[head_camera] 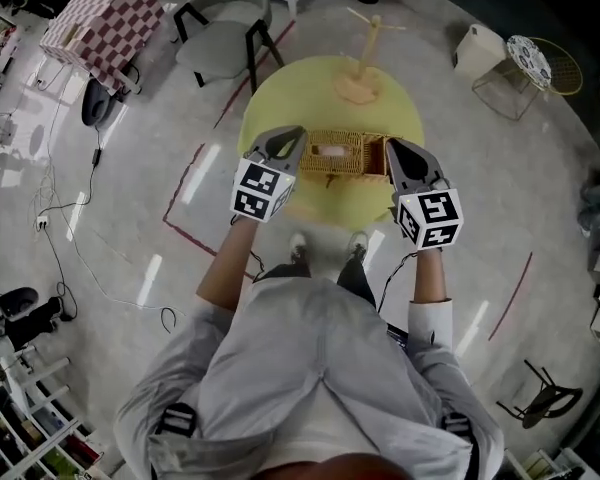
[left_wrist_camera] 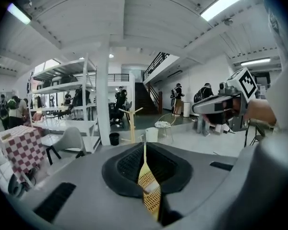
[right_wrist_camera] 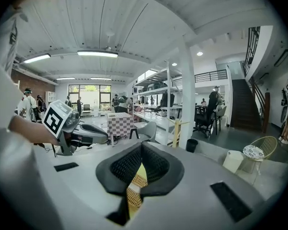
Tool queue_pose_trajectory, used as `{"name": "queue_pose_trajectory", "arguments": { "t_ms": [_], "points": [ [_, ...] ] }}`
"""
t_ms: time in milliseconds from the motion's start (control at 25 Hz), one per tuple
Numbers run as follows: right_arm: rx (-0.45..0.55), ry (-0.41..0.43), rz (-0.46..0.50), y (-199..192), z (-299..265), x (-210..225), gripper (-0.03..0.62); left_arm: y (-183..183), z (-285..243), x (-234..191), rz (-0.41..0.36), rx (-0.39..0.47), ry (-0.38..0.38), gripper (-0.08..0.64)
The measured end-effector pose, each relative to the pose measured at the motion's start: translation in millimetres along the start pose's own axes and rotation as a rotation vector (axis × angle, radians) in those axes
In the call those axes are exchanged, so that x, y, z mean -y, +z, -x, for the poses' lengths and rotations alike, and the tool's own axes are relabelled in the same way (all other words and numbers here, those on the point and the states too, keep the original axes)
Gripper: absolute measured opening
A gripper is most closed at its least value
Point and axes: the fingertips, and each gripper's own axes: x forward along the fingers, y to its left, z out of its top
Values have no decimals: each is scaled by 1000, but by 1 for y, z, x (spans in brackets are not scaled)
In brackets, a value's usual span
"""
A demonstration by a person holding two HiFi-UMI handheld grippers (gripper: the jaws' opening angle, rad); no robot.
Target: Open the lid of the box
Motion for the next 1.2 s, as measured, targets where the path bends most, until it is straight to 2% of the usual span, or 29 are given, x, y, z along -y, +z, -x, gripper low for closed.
{"name": "queue_pose_trajectory", "arguments": {
  "t_ms": [120,160,200,760,920,1080,1200],
  "points": [
    [-15,47,2,-9,-9,6,21,-16,-10,9,25,-27,-4,35],
    [-20,60,0,-13,-12,8,21,-23,-13,12,27,-41,-2,82],
    [-28,72,-3,-19,-14,9,21,-31,-16,14,32,-56,1,91],
    [-158,152,-34,-88,-23,33,21,-138,-54,70,173,-273,-21,112],
    [-186,158,-14,-102,-21,37,21,-162,-63,85,184,-319,-38,115],
    [-214,158,-7,-113,-20,34,21,-196,-73,101,154,-404,-85,153],
    [-226,156,-6,-119,-17,31,21,-218,-75,106,158,-457,-82,155]
  ]
}}
